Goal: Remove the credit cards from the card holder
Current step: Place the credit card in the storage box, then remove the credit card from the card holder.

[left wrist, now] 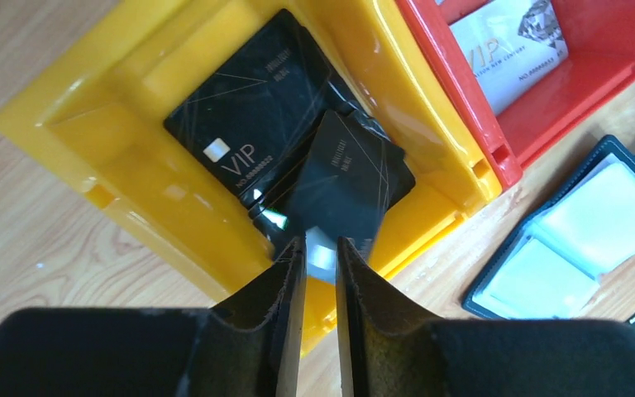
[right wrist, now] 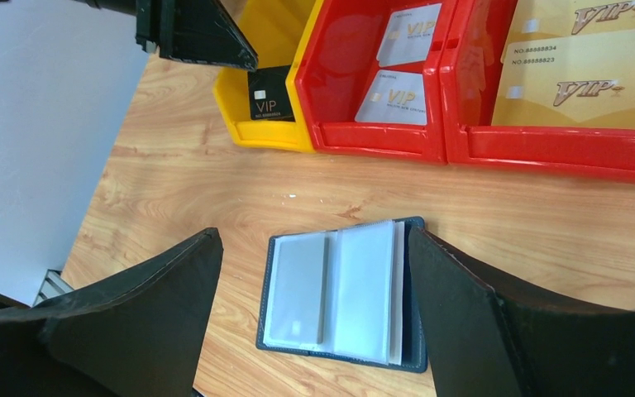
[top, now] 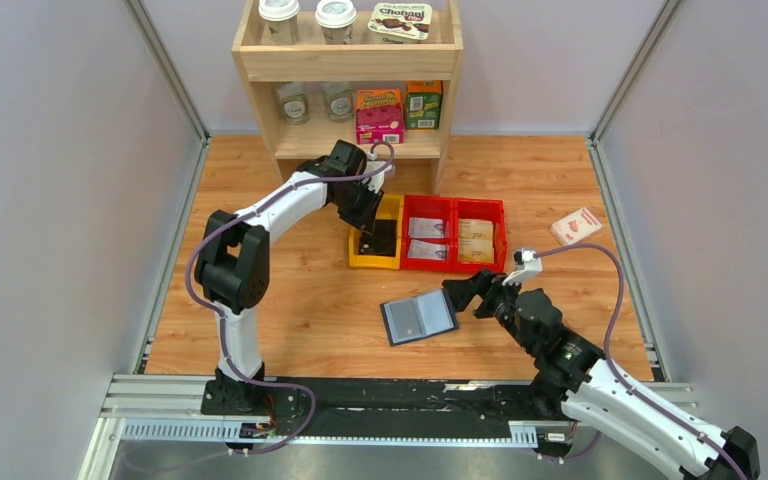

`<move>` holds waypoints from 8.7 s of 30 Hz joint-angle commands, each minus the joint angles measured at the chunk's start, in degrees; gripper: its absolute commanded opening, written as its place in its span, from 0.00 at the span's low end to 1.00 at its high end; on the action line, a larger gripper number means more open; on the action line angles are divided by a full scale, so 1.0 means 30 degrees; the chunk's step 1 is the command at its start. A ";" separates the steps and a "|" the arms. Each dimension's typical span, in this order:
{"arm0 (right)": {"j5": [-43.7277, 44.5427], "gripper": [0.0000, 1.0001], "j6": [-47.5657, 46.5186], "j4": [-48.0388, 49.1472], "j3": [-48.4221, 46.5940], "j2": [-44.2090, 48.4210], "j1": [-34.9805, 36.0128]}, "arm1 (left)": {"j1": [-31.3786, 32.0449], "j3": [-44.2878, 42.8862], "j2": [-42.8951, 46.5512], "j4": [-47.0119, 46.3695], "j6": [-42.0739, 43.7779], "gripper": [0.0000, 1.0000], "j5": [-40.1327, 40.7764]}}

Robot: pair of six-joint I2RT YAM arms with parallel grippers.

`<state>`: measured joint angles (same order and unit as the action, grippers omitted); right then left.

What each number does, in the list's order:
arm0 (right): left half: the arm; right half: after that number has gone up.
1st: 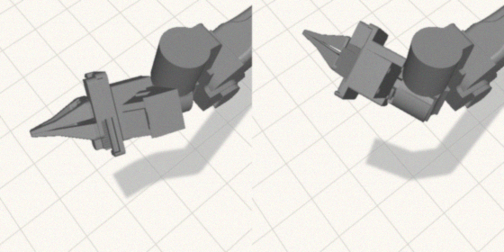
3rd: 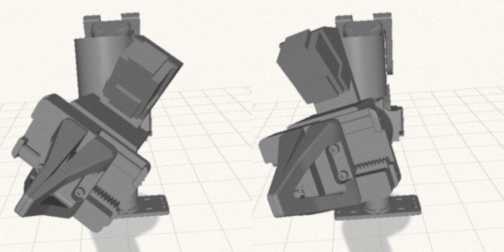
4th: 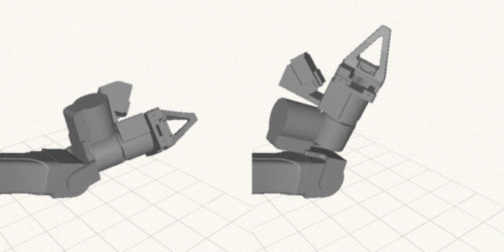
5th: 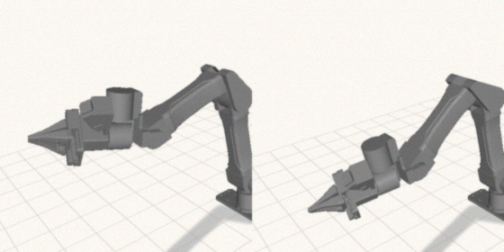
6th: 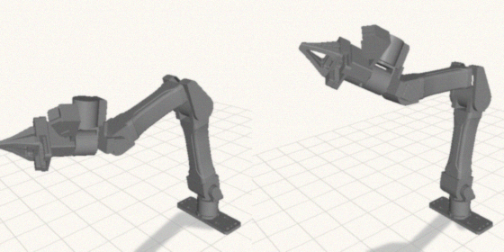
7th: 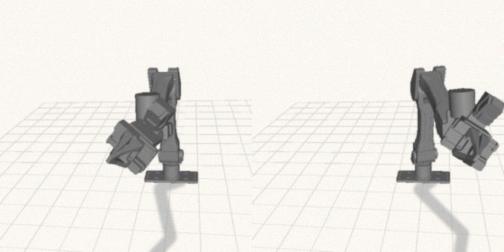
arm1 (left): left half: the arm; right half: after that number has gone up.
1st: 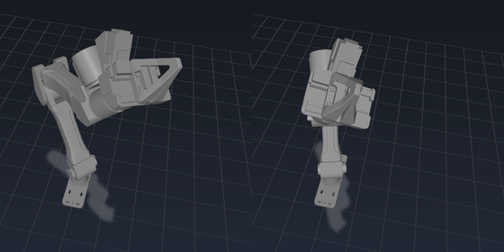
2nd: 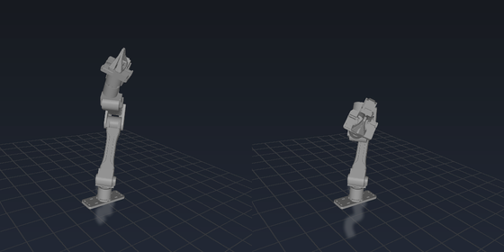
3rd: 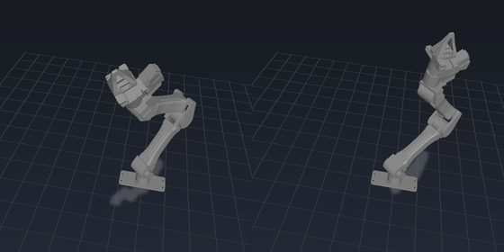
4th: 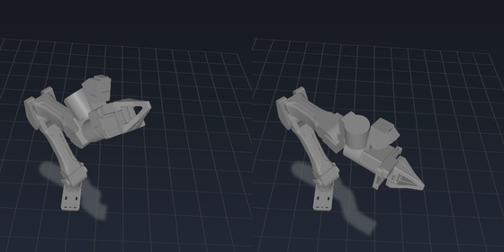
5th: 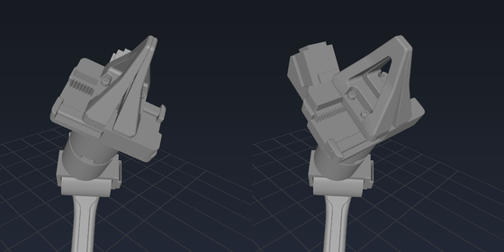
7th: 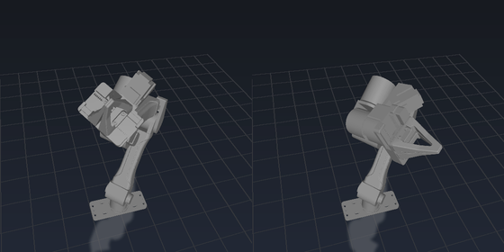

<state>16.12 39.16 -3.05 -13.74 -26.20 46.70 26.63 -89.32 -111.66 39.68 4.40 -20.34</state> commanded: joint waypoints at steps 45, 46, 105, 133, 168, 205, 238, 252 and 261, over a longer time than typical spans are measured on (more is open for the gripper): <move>-0.1653 0.77 -0.6929 -1.3310 -1.6368 -2.3259 0.6114 | 0.0087 1.4450 2.5207 -0.0073 -0.7942 0.73 1.0354; -0.1565 0.77 -0.6900 -1.3310 -1.6397 -2.3318 0.6114 | 0.0087 1.4393 2.5207 -0.0073 -0.7943 0.73 1.0296; -1.0558 0.35 -0.6666 -0.7510 -1.0305 -1.8984 -0.0916 | 0.6207 1.5452 1.3061 -0.9303 -1.4417 0.73 0.3146; -0.6579 0.38 -0.2565 -0.9265 -0.7491 -1.3889 -0.4872 | 0.8583 1.0232 0.3878 -0.5112 -1.2015 0.31 0.2679; -1.5511 0.40 0.0922 -0.0067 -0.6290 -1.8719 -0.4697 | 0.7442 1.2019 0.5551 -0.7193 -1.5942 0.16 0.2385; -1.2198 0.35 0.2212 0.0371 -0.6671 -1.8220 -0.2646 | 0.7294 1.3162 0.6751 -0.6489 -1.5911 0.24 0.4086; -1.6183 0.25 0.2621 0.5380 -0.6466 -1.9332 -0.2030 | 0.7529 1.2722 0.4934 -0.5346 -1.4769 0.03 0.5812; -1.7150 0.28 0.2651 0.6171 -0.6965 -2.0683 -0.1737 | 0.7763 1.2254 0.4553 -0.4644 -1.4476 0.00 0.6457; -1.8088 0.25 0.3266 0.7520 -0.6144 -1.9570 -0.2352 | 0.7822 1.2137 0.4377 -0.4028 -1.4271 0.00 0.7219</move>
<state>-34.15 47.27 12.86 -32.53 -87.85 40.01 49.89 -53.71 -95.59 25.32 -40.56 -4.60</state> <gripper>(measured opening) 0.263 0.007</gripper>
